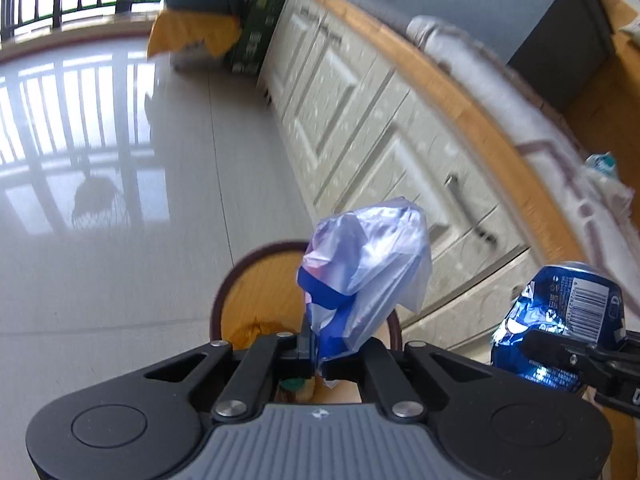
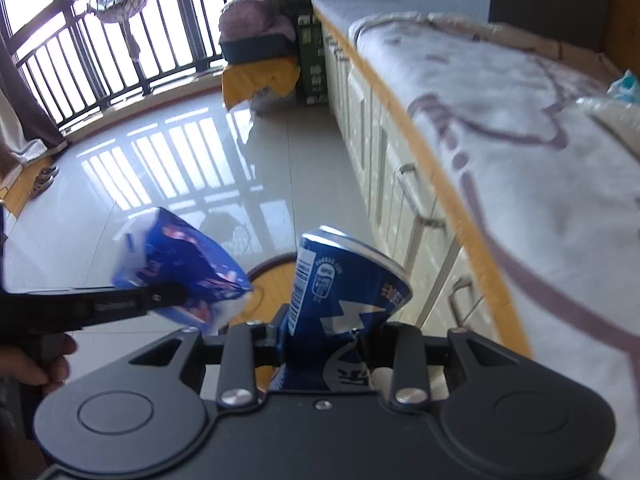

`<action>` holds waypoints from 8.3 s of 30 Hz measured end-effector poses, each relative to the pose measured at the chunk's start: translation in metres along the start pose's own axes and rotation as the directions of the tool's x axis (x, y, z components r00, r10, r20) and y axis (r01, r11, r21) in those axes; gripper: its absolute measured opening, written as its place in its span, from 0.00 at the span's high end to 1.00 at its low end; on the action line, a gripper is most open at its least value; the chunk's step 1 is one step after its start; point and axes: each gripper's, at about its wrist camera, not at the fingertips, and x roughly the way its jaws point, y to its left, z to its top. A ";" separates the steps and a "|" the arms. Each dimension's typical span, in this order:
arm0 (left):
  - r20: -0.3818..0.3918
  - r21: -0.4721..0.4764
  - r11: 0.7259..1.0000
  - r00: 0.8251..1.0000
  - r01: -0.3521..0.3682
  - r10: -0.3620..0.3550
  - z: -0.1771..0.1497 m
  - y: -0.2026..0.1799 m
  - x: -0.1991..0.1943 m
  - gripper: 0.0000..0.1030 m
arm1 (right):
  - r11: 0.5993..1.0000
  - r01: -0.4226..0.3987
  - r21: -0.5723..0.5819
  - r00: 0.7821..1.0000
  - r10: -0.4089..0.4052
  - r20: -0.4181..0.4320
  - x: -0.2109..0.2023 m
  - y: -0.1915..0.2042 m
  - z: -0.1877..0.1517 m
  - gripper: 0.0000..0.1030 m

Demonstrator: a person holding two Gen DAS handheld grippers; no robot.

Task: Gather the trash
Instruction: 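Carry the blue bag and blue can down over the wastebasket with both tools, then open both tools to drop the blue bag and blue can into the wastebasket, then move both open tools back up toward the remaining trash on the bed, then lower left tool to the teal wrapper while right tool reaches the clear bottle, then close left tool on the teal wrapper while right tool grasps the clear bottle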

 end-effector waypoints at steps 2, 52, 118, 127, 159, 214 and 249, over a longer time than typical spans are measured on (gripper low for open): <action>-0.034 -0.017 1.000 0.999 0.005 -0.006 -0.001 0.001 0.016 0.98 | 1.000 -0.003 0.000 1.000 0.003 -0.021 0.009 0.000 -0.003 0.67; -0.249 0.081 0.981 0.950 -0.176 0.191 -0.026 0.040 0.079 0.48 | 0.999 0.022 -0.050 0.973 -0.033 -0.227 0.134 -0.004 -0.019 0.50; 0.167 0.101 0.974 0.969 -0.202 0.184 -0.041 -0.051 -0.147 0.00 | 0.993 0.097 0.071 0.992 -0.102 0.068 -0.095 -0.045 -0.041 0.00; 0.297 0.078 0.991 0.952 -0.105 0.078 -0.039 -0.090 -0.150 0.00 | 0.982 0.127 0.143 0.963 -0.156 0.218 -0.145 -0.085 -0.047 0.00; 0.321 0.462 0.878 0.898 0.129 -0.301 0.039 -0.346 -0.035 0.00 | 0.810 -0.084 0.580 0.823 -0.272 0.498 -0.097 -0.329 -0.013 0.00; -0.031 0.250 0.942 0.974 0.224 -0.224 0.192 -0.507 0.160 0.38 | 0.696 -0.453 0.557 0.816 0.072 0.573 -0.015 -0.400 0.036 0.86; -0.034 0.434 0.874 0.973 0.220 -0.228 0.128 -0.424 0.101 0.38 | 0.733 -0.389 0.559 0.837 0.027 0.547 -0.066 -0.363 -0.025 0.77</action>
